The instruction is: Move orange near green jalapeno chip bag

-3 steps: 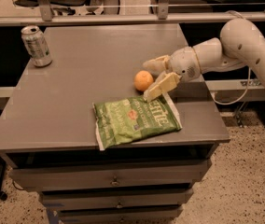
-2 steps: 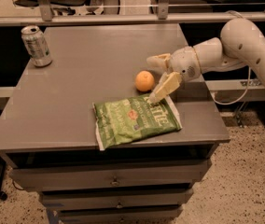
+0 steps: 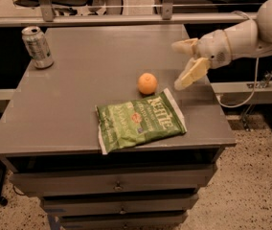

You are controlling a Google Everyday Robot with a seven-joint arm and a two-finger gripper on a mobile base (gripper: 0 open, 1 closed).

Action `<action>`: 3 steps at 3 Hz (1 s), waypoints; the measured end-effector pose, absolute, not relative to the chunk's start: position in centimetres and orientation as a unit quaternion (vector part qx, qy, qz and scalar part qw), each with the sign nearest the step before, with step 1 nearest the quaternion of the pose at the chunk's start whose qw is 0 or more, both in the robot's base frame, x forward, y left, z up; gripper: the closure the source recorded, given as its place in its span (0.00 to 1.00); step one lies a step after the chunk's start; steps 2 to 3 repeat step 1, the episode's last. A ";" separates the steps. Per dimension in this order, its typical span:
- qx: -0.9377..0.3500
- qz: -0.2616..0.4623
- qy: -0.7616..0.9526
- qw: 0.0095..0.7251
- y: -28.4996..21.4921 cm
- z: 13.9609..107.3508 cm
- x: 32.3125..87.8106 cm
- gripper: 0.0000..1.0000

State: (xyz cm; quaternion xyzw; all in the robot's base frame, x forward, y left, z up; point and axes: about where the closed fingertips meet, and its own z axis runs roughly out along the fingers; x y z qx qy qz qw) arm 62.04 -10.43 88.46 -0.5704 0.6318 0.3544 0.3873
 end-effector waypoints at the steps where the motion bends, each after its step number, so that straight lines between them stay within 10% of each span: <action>1: -0.562 0.305 0.639 0.428 -15.7 93.7 63.6 0.00; 3: -0.562 0.305 0.639 0.428 -15.7 93.7 63.6 0.00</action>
Offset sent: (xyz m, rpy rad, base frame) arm 0.0000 0.0000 0.0000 0.0000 0.0000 0.0000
